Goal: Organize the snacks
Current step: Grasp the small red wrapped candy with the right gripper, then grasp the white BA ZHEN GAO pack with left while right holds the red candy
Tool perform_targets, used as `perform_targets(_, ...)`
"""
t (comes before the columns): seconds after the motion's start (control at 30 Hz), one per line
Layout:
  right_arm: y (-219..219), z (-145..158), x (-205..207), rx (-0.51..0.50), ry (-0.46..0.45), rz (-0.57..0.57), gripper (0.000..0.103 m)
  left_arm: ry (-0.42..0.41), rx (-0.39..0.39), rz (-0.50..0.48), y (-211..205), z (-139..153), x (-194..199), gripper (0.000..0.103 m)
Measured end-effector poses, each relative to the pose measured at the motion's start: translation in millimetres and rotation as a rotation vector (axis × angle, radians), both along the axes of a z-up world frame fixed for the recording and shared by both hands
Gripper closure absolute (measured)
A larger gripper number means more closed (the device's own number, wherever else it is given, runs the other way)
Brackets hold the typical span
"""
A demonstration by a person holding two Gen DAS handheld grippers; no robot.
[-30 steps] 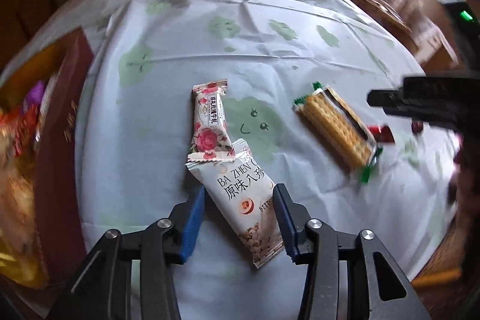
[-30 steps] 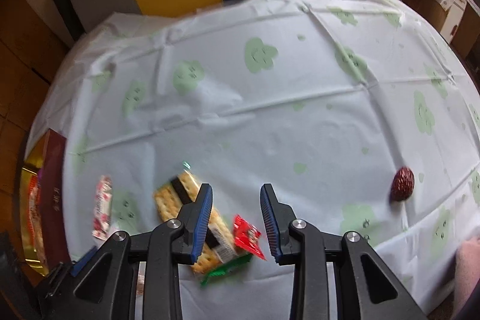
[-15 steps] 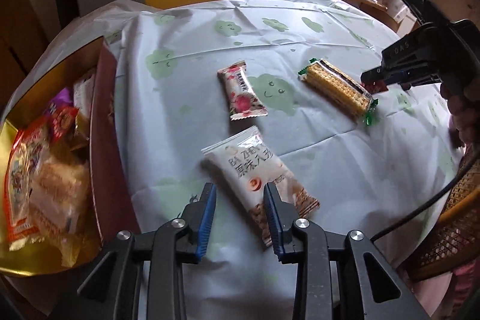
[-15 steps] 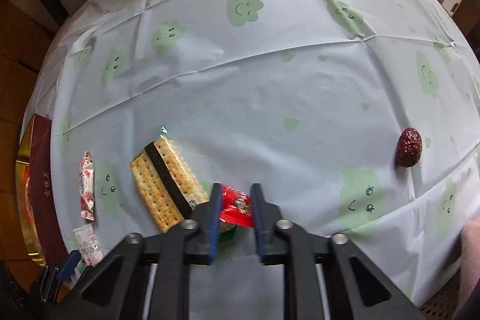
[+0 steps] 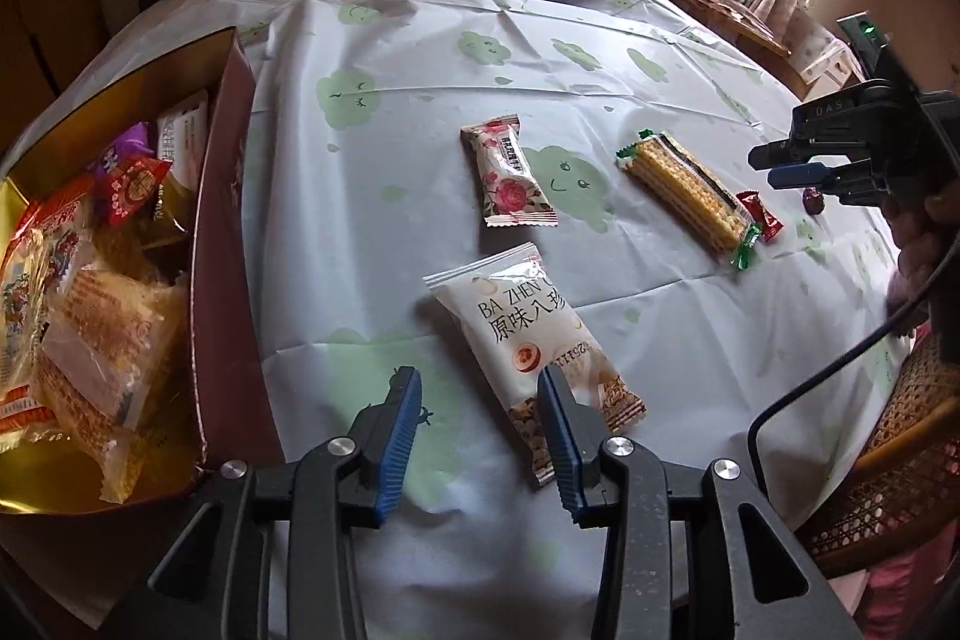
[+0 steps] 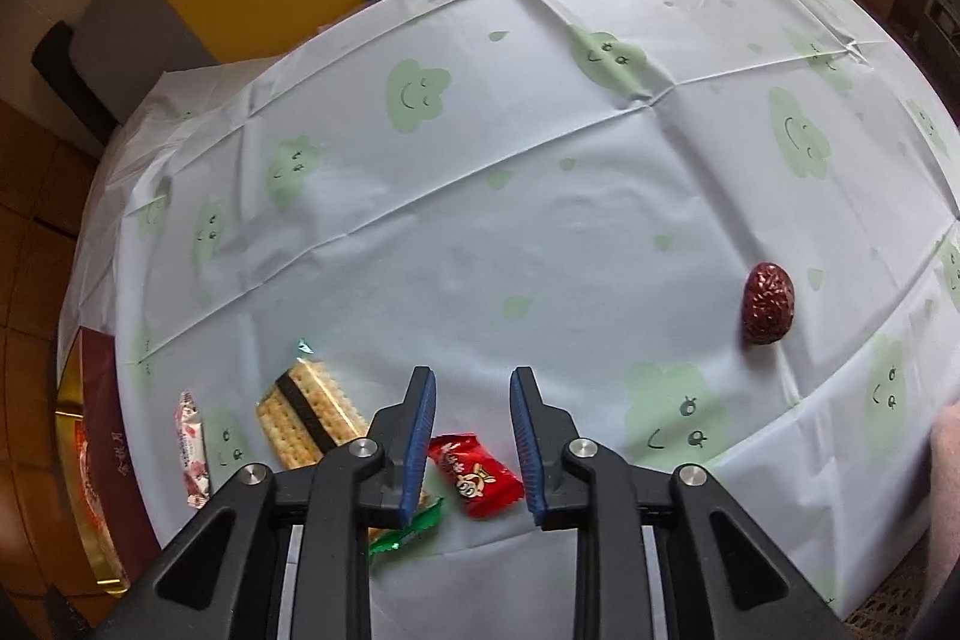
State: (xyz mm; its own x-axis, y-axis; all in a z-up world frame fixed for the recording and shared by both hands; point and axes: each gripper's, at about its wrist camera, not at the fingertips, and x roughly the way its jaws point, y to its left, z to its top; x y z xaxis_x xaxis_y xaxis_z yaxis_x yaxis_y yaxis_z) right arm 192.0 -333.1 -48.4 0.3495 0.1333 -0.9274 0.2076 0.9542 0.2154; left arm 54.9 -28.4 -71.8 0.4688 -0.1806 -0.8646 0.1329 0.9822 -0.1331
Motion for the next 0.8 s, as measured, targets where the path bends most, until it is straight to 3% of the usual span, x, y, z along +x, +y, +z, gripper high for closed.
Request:
perform_targets(0.17, 7, -5, 1, -0.055, 0.057, 0.063, 0.077, 0.003, -0.006, 0.005, 1, 0, 0, 0.060)
perform_targets(0.23, 11, -9, 1, -0.079, 0.074, 0.084, 0.072, 0.005, -0.006, 0.006, 1, 0, 0, 0.060)
perform_targets(0.4, 25, -7, -1, -0.127, 0.070, 0.143, 0.072, 0.007, -0.005, 0.005, 1, 0, 0, 0.059)
perform_targets(0.57, 37, -19, 0, -0.196, 0.132, 0.171, 0.072, 0.004, -0.007, 0.007, -1, 0, 0, 0.059)
perform_targets(0.63, 45, -21, 2, -0.232, 0.127, 0.196, 0.082, 0.002, -0.009, 0.008, -1, 0, 0, 0.058)
perform_targets(0.8, 66, -26, 5, -0.361, 0.114, 0.268, 0.083, 0.018, -0.060, 0.027, 4, 1, 0, 0.057)
